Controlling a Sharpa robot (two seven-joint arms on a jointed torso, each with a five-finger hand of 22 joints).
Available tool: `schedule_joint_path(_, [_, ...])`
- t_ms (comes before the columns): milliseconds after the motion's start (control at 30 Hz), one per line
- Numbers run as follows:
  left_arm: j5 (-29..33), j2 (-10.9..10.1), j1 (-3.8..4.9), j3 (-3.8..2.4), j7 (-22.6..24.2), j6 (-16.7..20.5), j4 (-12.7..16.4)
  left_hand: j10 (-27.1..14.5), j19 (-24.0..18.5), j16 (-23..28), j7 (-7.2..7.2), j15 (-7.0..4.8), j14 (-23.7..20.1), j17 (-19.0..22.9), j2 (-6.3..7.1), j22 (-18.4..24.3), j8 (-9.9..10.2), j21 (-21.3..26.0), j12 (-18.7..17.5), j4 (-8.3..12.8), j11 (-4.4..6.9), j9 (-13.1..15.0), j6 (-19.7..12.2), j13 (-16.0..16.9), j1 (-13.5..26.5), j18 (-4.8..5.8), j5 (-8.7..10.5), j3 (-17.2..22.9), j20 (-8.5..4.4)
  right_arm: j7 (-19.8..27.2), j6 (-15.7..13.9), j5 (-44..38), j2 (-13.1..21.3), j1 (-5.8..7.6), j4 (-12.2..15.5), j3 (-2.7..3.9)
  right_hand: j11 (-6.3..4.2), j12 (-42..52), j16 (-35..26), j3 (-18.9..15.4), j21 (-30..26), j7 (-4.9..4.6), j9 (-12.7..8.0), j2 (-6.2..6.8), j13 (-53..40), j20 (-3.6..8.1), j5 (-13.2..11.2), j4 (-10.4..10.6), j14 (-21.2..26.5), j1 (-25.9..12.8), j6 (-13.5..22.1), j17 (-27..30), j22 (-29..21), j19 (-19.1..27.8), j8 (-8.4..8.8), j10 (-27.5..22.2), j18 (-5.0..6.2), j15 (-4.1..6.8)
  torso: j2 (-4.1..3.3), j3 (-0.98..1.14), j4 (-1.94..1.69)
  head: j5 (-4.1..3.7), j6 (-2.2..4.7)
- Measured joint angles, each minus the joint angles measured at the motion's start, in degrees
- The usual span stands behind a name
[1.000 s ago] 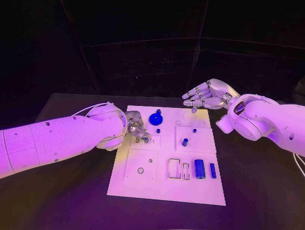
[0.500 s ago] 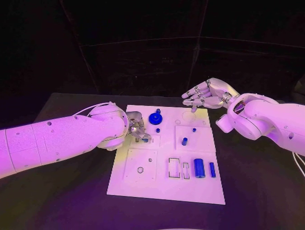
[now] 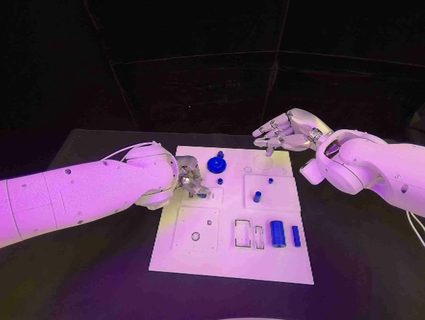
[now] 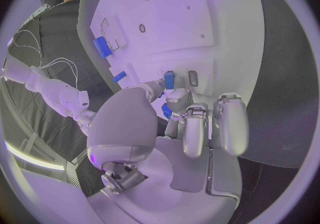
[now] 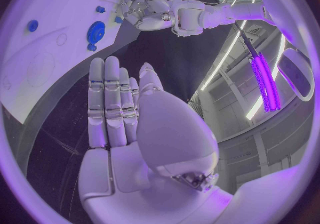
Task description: Assemble the parts on the task board
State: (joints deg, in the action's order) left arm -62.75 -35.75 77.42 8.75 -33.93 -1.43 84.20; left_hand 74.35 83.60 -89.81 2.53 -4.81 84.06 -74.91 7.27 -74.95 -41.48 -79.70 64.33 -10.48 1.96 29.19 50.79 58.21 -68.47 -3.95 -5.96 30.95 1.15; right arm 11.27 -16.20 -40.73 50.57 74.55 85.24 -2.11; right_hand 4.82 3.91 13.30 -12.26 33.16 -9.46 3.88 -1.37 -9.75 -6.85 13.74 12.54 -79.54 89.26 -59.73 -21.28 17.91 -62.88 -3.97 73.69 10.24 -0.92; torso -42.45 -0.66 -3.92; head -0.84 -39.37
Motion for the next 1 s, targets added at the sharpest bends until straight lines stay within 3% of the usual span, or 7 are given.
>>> schedule_joint_path(233, [0.0,0.2,0.01,0.0,-0.1,-0.2,-0.2,0.3,0.2,0.0,-0.72,-0.24,-0.2,0.0,0.75,0.0,-0.1,-0.2,0.5,3.0,0.32,0.0,0.7,0.4,3.4,0.0,0.01,3.0,-0.2,0.0,0.0,0.0,0.0,0.0,0.0,0.0,0.0,0.0,-0.2,0.0,-0.2,0.0,0.0,0.0,0.1,0.0,0.0,0.0,0.0,0.0,0.0,0.0,-0.1,0.0,0.0,0.0,0.0,0.0,-0.04,-0.03,-0.03,-0.08,0.05])
schedule_joint_path(467, [0.0,0.4,0.02,-0.01,-0.2,-0.4,-0.6,0.8,0.2,0.0,-1.13,-0.42,0.0,0.0,0.93,0.0,-0.3,-0.5,1.0,4.5,0.42,0.0,1.1,1.0,5.7,0.0,0.21,4.0,-0.2,0.0,0.0,0.0,0.0,0.0,0.0,0.0,0.0,0.0,-0.4,-0.2,-0.2,0.0,0.0,0.0,0.3,0.0,0.0,-0.2,0.0,0.0,0.0,0.0,-0.2,0.0,0.0,0.0,0.0,0.0,-0.08,-0.03,-0.07,-0.17,-0.03])
schedule_joint_path(1000, [0.1,1.1,-0.1,0.09,-0.4,-1.0,-1.5,1.3,0.2,0.0,-1.1,-0.41,0.0,0.0,0.72,0.0,-0.3,-0.7,2.0,1.1,0.51,0.0,2.2,1.9,9.5,0.0,0.14,-0.9,-0.2,0.0,0.0,0.0,-0.1,0.0,0.2,0.0,0.2,0.0,-0.7,-0.3,-0.5,0.0,0.0,-0.01,0.5,0.0,0.0,0.0,0.0,0.0,0.0,0.1,-0.3,0.0,0.0,-0.2,0.0,0.0,-0.15,-0.06,-0.14,-0.44,0.03])
